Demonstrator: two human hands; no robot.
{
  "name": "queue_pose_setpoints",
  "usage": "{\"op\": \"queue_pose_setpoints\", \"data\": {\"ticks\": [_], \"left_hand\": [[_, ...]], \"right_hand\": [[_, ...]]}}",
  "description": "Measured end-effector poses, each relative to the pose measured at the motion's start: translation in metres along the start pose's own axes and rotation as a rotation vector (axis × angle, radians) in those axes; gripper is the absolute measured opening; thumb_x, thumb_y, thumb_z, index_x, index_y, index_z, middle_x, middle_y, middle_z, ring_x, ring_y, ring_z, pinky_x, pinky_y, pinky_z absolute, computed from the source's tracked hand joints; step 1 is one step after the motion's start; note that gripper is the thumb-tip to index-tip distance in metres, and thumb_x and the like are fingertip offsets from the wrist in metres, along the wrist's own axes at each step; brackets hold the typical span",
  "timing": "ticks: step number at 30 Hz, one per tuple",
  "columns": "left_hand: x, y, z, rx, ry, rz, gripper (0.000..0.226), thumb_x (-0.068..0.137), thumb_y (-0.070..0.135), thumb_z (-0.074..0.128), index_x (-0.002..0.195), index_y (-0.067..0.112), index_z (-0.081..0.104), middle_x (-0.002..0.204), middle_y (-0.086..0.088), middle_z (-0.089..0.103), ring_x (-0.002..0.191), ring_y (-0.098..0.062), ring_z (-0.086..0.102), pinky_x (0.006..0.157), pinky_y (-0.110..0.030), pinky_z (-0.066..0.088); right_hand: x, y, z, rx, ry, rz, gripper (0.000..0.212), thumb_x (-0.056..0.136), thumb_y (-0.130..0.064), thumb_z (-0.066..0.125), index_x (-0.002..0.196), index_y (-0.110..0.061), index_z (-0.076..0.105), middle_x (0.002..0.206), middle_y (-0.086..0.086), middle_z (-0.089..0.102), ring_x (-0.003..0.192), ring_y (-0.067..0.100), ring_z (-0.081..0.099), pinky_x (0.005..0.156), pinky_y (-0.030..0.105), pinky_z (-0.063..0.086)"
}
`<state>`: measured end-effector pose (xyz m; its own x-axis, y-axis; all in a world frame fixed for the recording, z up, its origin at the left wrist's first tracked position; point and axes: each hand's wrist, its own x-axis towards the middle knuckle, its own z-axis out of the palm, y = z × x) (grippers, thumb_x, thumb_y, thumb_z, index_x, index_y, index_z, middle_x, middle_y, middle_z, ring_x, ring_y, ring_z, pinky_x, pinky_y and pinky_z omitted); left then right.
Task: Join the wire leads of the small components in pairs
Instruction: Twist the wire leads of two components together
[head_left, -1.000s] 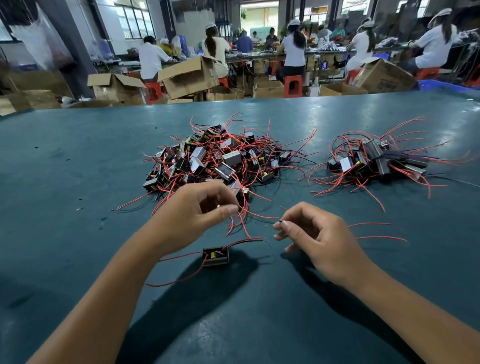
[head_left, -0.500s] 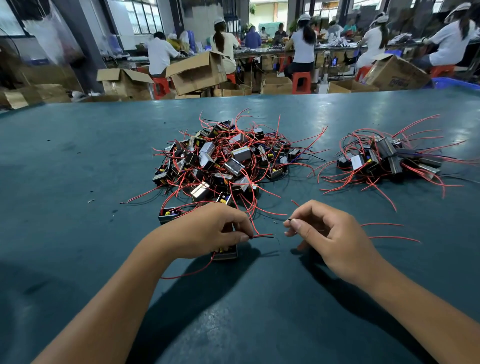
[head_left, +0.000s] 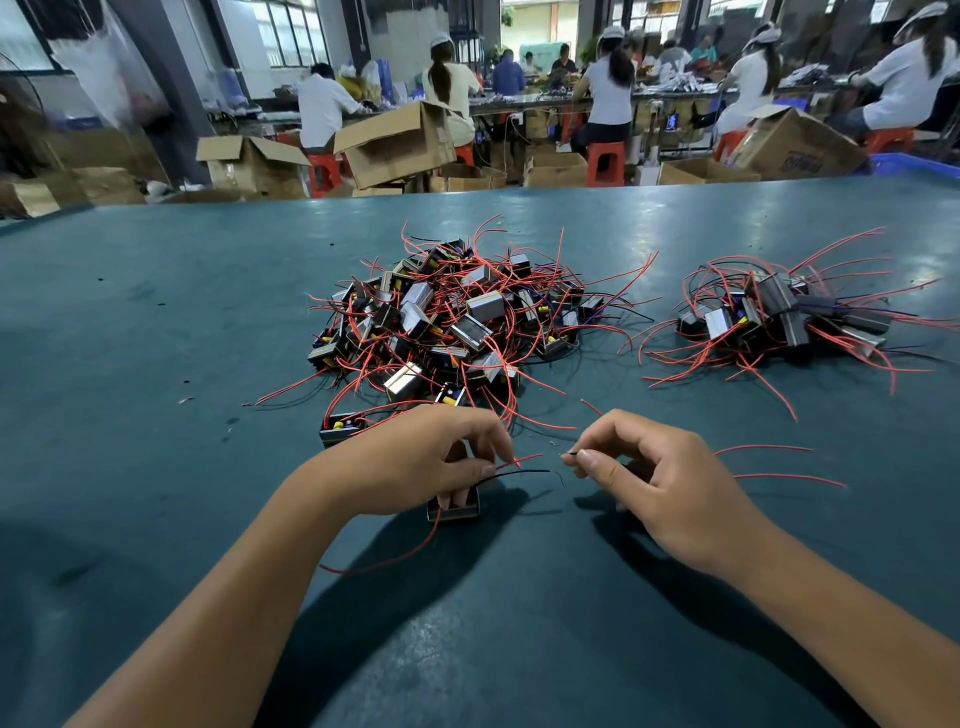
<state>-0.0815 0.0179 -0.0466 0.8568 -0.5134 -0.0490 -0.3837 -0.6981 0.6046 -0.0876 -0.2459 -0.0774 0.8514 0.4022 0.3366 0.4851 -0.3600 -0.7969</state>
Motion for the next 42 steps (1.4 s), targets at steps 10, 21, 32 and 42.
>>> {"op": "queue_pose_setpoints", "data": {"ticks": [10,21,32,42], "left_hand": [[0.006,0.017,0.011,0.167,0.099,0.070,0.010,0.095,0.034,0.064,0.101,0.031,0.071,0.099,0.014,0.049,0.078,-0.001,0.050,0.069,-0.013,0.037],[0.013,0.028,0.028,0.128,0.165,0.064,0.015,0.100,0.030,0.057,0.085,0.028,0.054,0.068,0.005,0.056,0.059,-0.007,0.045,0.055,-0.020,0.034],[0.013,0.029,0.031,-0.023,0.220,0.106,0.017,0.102,0.028,0.055,0.086,0.032,0.051,0.065,0.006,0.053,0.056,-0.006,0.041,0.055,-0.021,0.034],[0.011,0.031,0.029,-0.133,0.233,0.080,0.014,0.102,0.023,0.055,0.089,0.026,0.053,0.071,0.003,0.065,0.048,-0.014,0.060,0.050,-0.019,0.045]], "right_hand": [[0.002,0.002,-0.003,0.019,0.009,0.022,0.010,0.096,-0.022,0.062,0.089,-0.029,0.064,0.087,-0.007,0.073,0.077,0.007,0.067,0.064,0.017,0.051],[0.006,0.000,-0.005,0.211,0.083,0.121,0.014,0.095,-0.006,0.059,0.088,-0.016,0.065,0.080,0.004,0.072,0.071,0.014,0.068,0.053,0.028,0.053],[0.005,-0.004,0.004,0.300,0.068,0.191,0.004,0.097,-0.012,0.058,0.094,-0.010,0.059,0.076,0.009,0.075,0.061,0.021,0.067,0.051,0.012,0.041],[0.007,-0.005,0.009,0.330,0.202,0.249,0.006,0.098,-0.009,0.056,0.093,-0.010,0.059,0.072,0.007,0.074,0.055,0.016,0.064,0.044,0.025,0.038]]}}
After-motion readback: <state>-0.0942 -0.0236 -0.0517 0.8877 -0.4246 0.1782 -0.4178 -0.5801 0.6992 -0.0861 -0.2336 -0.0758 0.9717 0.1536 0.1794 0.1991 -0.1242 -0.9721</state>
